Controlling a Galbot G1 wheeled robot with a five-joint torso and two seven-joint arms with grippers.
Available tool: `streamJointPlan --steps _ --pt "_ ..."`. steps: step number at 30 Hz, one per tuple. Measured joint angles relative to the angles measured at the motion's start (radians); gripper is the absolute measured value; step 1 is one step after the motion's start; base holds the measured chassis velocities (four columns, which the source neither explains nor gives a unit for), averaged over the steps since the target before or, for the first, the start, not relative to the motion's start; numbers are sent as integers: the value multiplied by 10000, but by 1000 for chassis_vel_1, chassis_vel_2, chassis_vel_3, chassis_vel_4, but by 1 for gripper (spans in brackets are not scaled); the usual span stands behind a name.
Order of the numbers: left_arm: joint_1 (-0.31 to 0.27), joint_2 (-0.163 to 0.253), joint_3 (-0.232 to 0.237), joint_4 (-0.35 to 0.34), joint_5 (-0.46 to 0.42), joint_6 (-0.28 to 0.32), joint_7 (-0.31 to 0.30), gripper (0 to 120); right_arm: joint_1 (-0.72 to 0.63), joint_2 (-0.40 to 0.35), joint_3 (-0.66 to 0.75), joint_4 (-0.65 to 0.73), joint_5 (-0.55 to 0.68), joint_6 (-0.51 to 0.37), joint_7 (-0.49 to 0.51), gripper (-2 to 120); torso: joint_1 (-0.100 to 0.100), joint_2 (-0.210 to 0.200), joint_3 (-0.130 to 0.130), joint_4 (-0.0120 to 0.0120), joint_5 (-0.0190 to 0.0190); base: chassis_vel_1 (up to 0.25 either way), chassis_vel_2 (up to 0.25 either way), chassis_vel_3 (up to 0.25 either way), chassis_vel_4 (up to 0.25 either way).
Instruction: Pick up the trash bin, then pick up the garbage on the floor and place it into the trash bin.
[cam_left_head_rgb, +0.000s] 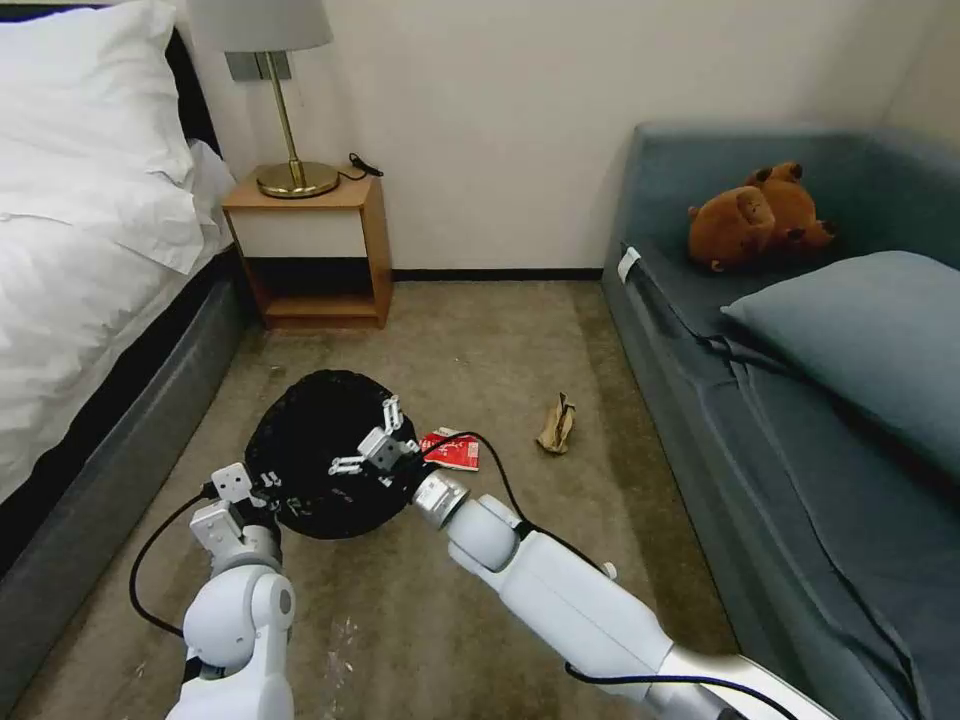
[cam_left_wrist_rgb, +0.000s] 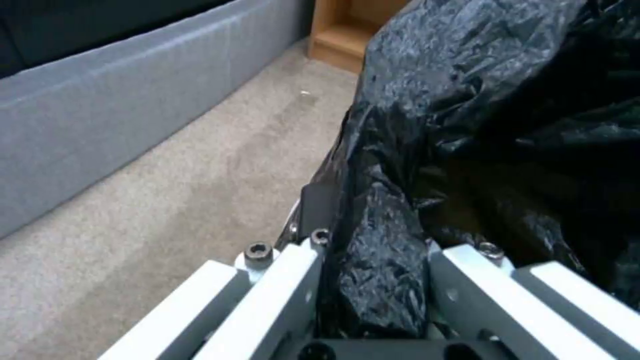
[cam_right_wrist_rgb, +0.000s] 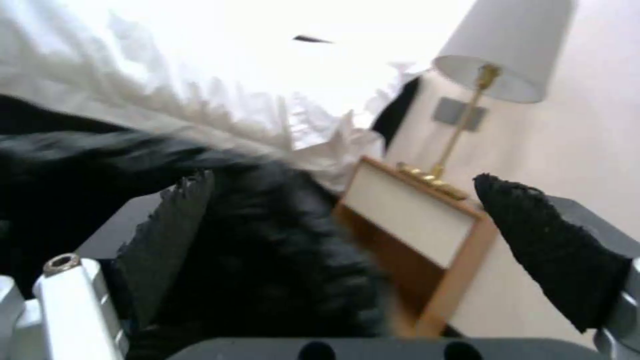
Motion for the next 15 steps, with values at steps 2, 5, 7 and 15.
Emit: streamJointPlan --steps 2,5,7,15 --pt "-10 10 -12 15 0 -3 -4 2 -53 -67 118 145 -64 -72 87 100 0 0 0 1 0 0 0 0 0" --pt "-28 30 -31 42 -18 -7 -12 2 -237 -228 436 482 -158 -291 347 100 0 -1 0 1 1 0 0 0 0" --pt "-37 48 -42 53 -38 -8 -15 2 -362 -305 568 647 -162 -409 520 100 0 0 0 -1 0 0 0 0 0" --pt "-133 153 -98 84 -149 -7 -18 2 -1449 -573 1756 1311 -300 -827 1131 100 0 0 0 -1 1 0 0 0 0"
